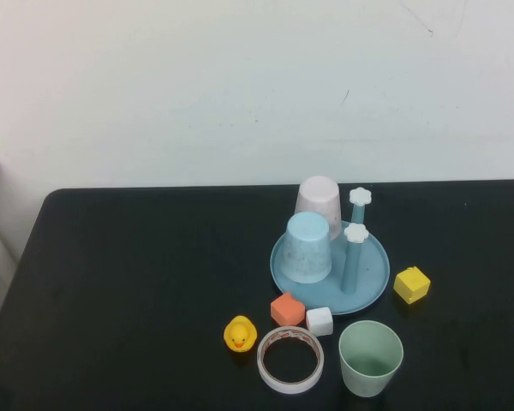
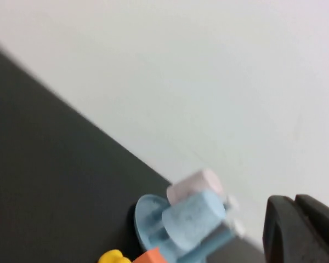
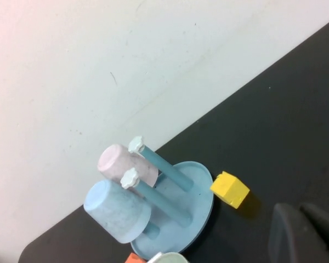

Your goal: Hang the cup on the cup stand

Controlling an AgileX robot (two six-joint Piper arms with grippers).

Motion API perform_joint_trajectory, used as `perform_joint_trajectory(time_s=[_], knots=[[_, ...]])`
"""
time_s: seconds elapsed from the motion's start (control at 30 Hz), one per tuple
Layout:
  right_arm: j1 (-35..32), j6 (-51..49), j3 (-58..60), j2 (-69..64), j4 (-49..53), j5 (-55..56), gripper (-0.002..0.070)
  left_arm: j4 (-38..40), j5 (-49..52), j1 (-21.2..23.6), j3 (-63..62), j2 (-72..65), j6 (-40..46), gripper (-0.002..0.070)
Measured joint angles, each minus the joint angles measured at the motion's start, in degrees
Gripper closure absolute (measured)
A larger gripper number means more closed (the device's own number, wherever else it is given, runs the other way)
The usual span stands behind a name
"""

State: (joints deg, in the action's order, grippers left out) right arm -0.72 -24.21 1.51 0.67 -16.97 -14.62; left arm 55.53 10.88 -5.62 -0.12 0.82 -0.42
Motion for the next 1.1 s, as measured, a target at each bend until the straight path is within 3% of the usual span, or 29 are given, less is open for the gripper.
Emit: perform_joint_trajectory(time_s=[0.13,0.37,0.57,0.73,0.83,0.93,0.97,1.0,1.1], knots=[[0.00,0.78,0.00,0.00,0.00,0.00,0.0676,-2.80,7.68,0.00,-7.34,-3.60,9.95,0.0677],[0.00,7.32,0.00,0.00,0.00,-1.34,0.0676,-20.22,26.93,0.00,-26.53,-25.50,18.28,0.0677],[0.00,8.18,0.00,0.00,0.00,-2.26,0.0676,-22.95,36.38,0.00,-41.99,-46.56,29.71,0.0677],[0.00,8.18,0.00,0.00,0.00,-2.49,0.0676,-24.59,39.72,-0.88,-50.30,-61.18,33.94,0.0677],[0.00,8.29,0.00,0.00,0.00,-2.49,0.0676,-28.56,39.72,-4.82,-53.88,-67.42,33.07,0.0677],[0.00,8.29,0.00,0.00,0.00,-2.49,0.0676,-35.13,38.82,-11.60,-57.23,-72.34,28.92,0.0677],[0.00,8.29,0.00,0.00,0.00,-2.49,0.0676,-37.46,38.37,-14.36,-58.30,-73.95,26.88,0.0677],[0.00,8.31,0.00,0.00,0.00,-2.55,0.0676,-41.36,37.86,-19.82,-60.33,-76.83,23.10,0.0677],[0.00,8.41,0.00,0.00,0.00,-2.69,0.0676,-46.23,37.21,-26.64,-63.90,-81.79,17.91,0.0677]])
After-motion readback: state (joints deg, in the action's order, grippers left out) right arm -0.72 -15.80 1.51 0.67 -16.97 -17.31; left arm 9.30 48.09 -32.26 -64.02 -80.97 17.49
